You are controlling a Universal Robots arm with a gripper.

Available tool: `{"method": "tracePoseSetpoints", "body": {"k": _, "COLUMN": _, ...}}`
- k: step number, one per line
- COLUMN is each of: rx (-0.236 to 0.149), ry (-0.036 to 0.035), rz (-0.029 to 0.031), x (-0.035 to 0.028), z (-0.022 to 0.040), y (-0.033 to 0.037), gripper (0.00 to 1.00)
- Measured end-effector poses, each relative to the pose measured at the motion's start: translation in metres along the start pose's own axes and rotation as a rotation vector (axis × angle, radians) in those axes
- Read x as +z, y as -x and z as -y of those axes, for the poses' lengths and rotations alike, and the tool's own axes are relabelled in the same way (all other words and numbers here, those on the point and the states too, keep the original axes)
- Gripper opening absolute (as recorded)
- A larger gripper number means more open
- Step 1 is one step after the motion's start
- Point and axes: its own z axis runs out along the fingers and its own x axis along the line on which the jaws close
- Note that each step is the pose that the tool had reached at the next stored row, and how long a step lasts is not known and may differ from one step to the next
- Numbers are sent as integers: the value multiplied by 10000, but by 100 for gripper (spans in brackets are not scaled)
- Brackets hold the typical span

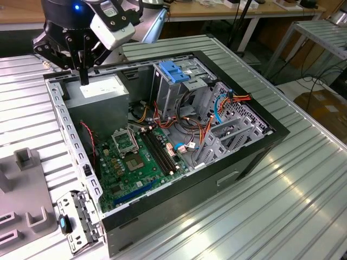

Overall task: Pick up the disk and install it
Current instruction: 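Reach for the disk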

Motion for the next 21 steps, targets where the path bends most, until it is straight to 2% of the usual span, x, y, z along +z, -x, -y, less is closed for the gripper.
{"method": "tracePoseSetpoints", "body": {"k": 21, "rx": 0, "ry": 2, "rz": 0, "x": 17, "z": 23, "y": -287, "gripper": 11}}
